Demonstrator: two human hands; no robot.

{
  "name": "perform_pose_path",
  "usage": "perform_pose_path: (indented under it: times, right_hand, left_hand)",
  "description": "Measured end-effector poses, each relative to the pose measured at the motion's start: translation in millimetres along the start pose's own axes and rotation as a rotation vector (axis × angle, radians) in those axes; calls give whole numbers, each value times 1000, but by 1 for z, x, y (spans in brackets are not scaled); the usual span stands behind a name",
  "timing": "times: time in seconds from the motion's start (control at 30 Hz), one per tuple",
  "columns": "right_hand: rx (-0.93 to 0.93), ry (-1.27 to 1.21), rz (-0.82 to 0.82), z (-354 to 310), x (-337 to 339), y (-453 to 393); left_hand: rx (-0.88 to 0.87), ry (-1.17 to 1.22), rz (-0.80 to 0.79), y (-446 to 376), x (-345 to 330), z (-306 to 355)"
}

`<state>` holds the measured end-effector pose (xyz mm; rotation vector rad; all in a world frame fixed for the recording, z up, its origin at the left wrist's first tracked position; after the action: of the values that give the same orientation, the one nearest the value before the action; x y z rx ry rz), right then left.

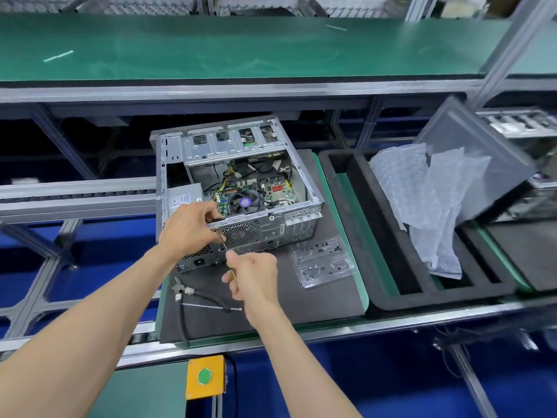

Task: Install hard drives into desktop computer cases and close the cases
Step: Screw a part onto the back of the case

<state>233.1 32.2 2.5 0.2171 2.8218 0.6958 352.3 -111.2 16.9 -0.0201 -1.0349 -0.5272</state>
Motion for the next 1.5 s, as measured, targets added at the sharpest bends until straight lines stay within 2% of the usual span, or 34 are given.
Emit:
perform_pose_path:
  times: [0.07,0.1,0.13,0.17,0.2,0.27,0.3,0.33,0.37,0.43,0.6,0.67,0.73,0.8,0.87,0.97,1.07,1.17,1.27,1.5]
  right_hand:
    - [192,731,107,-8,1,1]
    - [267,1019,138,-9,-4,2]
    - [319,1107,156,-8,-7,3]
    - [331,1044,150,-8,-8,3]
    - [293,823,132,-6,-4,2]
    - [68,97,56,5,3,-6]
    - [-55,-191,-6,9,1,-5]
    - [-128,-348,-56,11,-1,-5]
    - [-157,-399,-88,12,-2,-5]
    - [-135,-343,-120,10,-2,-6]
    - [30,69,-106,7,30,-5]
    - [78,125,-62,12,56,-4]
    - [80,123,25,18,86,-5]
    - [57,82,138,28,118,-7]
    - [40,22,258,38,146,-10]
    - [42,12,420,50,182,-16]
    - [64,15,525,57,207,-23]
    - [68,38,550,63,221,-31]
    - [38,24,500,71,229,-39]
    - [55,97,457,79,235,-39]
  left_hand:
    - [0,-19,0,1,0,2]
    - [-1,-21,0,1,0,3]
    - [-3,-19,0,2,1,4]
    - [-5,-18,2,2,1,5]
    - [-6,-17,1,3,0,6]
    - [1,-3,-4,4,1,6]
    - [8,8,-8,4,1,5]
    - [11,15,-13,4,2,5]
    - [7,13,-17,5,1,6]
    - [-10,-15,-9,6,1,7]
    - [8,-160,35,11,-2,11]
    - [-20,-269,168,19,-10,14]
    - [-147,-238,378,32,-23,29]
    - [-359,-175,442,37,-48,56]
    - [-512,-102,268,25,-88,84]
    - [-455,-30,-54,-4,-149,114]
    - [-390,-10,-233,-36,-194,138]
    - [-405,-18,-301,-61,-217,162]
    - [-364,-44,-318,-78,-227,174]
    - [-335,-15,-238,-85,-219,157]
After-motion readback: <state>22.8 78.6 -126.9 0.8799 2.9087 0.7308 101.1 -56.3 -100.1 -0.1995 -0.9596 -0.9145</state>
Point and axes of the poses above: each hand's wrist, its own y-axis away from the middle knuckle, its own x-axis out of the back of the hand, z = x × y, the point moved 4 cm from there along -y, towards the middle knuckle, and after that the axes turned 13 degrees about -z, right-handed, at the moved point
